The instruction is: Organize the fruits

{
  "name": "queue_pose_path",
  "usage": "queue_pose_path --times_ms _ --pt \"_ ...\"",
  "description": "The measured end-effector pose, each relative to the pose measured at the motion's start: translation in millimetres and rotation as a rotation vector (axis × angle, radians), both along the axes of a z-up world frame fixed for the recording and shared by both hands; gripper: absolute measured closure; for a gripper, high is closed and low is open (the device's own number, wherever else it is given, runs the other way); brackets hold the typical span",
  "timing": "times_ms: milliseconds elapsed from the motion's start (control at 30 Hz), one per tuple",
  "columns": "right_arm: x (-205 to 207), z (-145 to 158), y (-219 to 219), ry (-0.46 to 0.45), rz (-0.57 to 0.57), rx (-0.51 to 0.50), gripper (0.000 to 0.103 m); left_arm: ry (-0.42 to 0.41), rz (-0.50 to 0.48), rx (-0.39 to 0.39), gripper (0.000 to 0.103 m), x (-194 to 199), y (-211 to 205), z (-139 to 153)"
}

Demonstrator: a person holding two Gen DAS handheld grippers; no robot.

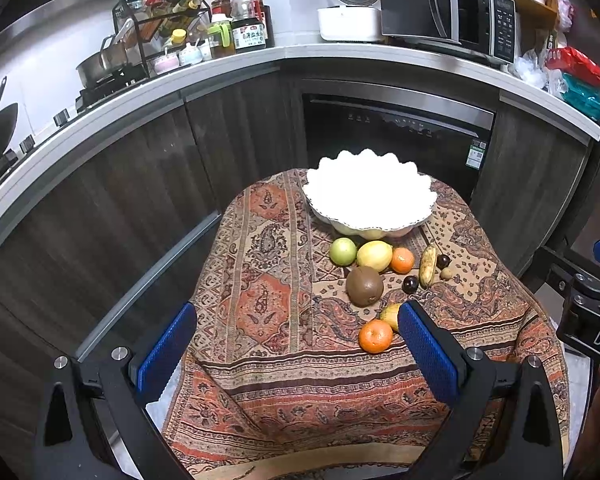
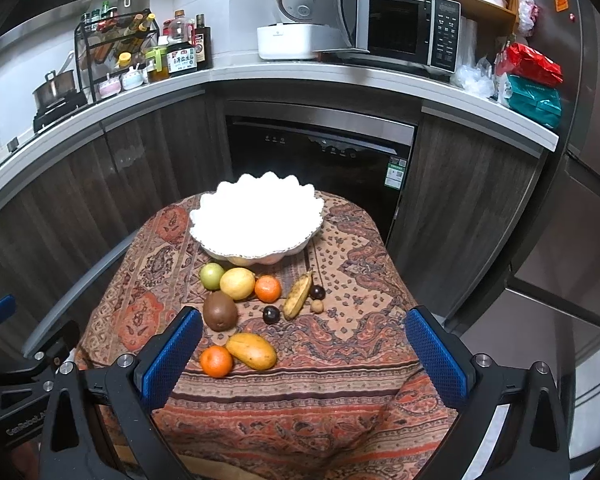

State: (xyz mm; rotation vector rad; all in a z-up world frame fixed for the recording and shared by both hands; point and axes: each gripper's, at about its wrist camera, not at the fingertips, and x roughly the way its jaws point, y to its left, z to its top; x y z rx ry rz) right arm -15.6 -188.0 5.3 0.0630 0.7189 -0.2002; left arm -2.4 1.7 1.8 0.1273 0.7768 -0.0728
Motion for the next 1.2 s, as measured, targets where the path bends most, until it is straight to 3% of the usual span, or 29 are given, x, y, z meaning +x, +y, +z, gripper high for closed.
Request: queue_pose_path --times_ms 1200 --pt "-1.2 0.3 -4.5 -0.014 -0.018 -0.005 0.0 -0.001 -0.006 0.008 0.001 1.7 -2.2 0.3"
